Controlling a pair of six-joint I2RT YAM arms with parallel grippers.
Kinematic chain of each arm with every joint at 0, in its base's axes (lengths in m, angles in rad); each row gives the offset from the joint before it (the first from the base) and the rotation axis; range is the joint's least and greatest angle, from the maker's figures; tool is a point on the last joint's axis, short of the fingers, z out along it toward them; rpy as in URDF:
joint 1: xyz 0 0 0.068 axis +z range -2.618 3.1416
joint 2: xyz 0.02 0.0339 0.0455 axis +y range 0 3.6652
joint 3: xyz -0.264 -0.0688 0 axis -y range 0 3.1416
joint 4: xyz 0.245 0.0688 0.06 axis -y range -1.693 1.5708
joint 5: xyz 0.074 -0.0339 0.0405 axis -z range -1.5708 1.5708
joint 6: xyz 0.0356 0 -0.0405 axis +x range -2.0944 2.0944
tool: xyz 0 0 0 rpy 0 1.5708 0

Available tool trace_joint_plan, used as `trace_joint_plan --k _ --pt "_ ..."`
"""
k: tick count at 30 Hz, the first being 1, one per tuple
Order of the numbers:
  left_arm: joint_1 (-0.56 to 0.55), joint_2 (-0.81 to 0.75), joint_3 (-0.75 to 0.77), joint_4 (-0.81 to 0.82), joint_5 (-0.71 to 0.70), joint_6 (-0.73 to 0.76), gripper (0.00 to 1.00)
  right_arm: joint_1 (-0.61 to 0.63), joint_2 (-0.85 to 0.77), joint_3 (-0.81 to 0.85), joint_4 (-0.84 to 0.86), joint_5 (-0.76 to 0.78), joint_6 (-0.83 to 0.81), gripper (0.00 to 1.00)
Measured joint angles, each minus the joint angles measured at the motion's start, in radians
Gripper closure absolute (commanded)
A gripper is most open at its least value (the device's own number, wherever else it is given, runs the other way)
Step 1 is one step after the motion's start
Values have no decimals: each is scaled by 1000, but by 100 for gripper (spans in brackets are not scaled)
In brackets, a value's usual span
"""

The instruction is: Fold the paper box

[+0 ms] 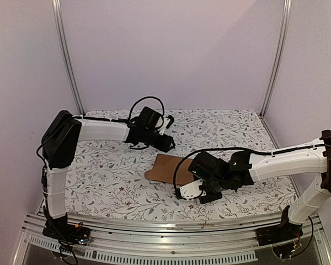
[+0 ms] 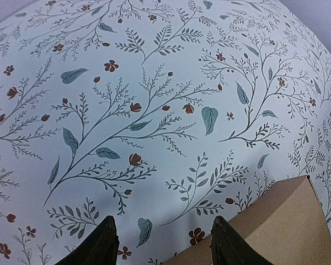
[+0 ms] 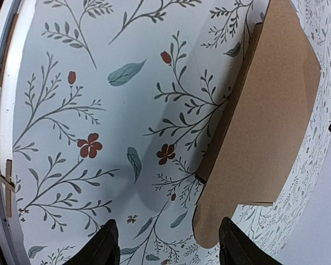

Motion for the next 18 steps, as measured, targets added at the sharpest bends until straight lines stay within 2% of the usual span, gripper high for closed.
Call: trace_joint_plan --k 7,11,14,18 --pt "0 31 -16 -10 74 14 46 32 64 -24 115 238 -24 54" --pt "0 -4 -101 0 93 5 49 24 77 -74 174 313 -42 63" --pt "0 -63 -212 4 99 -21 50 -8 76 -90 199 319 -47 63" --pt "0 -153 -358 16 106 -68 53 -114 75 -102 232 303 -58 54"
